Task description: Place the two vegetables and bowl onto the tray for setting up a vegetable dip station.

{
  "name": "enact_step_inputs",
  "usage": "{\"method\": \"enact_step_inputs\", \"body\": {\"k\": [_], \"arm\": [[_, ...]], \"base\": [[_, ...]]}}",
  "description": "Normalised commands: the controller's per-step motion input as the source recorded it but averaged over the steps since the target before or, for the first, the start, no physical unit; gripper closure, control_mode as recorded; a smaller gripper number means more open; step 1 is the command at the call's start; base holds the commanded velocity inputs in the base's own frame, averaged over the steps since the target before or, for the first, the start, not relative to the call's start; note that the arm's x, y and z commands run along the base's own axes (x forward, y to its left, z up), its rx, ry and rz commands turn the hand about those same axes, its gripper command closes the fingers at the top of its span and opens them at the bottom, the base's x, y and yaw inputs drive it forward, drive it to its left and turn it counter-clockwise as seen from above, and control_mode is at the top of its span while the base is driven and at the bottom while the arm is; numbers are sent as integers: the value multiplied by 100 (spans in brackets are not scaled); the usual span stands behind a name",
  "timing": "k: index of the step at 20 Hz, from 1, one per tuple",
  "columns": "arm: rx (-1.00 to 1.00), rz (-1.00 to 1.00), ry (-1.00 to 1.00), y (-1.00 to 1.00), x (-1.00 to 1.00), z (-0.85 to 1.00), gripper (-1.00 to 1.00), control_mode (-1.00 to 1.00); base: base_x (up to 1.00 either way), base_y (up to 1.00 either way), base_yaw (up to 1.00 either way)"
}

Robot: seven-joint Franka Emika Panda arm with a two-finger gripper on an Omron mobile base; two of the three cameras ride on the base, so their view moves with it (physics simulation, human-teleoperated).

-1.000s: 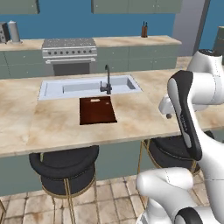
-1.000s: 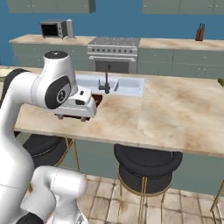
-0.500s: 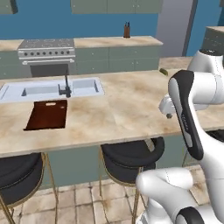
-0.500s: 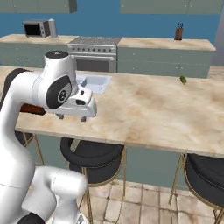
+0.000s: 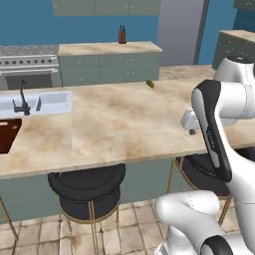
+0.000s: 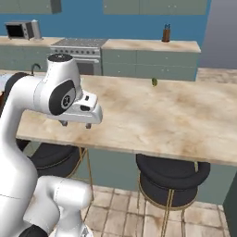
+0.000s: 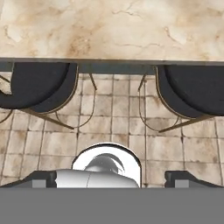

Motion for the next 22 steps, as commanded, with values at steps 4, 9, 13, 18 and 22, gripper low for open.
{"method": "enact_step_inputs", "body": {"k": [4, 9, 13, 18, 22], "arm": [[0, 0, 0, 0, 0, 0, -100, 100], [0, 0, 0, 0, 0, 0, -100, 100], [0, 0, 0, 0, 0, 0, -100, 100], [0, 0, 0, 0, 0, 0, -100, 100], [0, 0, 0, 0, 0, 0, -100, 100]], "base": [[-3, -100, -1], [-1, -100, 0], [0, -100, 2], [0, -100, 29], [0, -100, 43]]}}
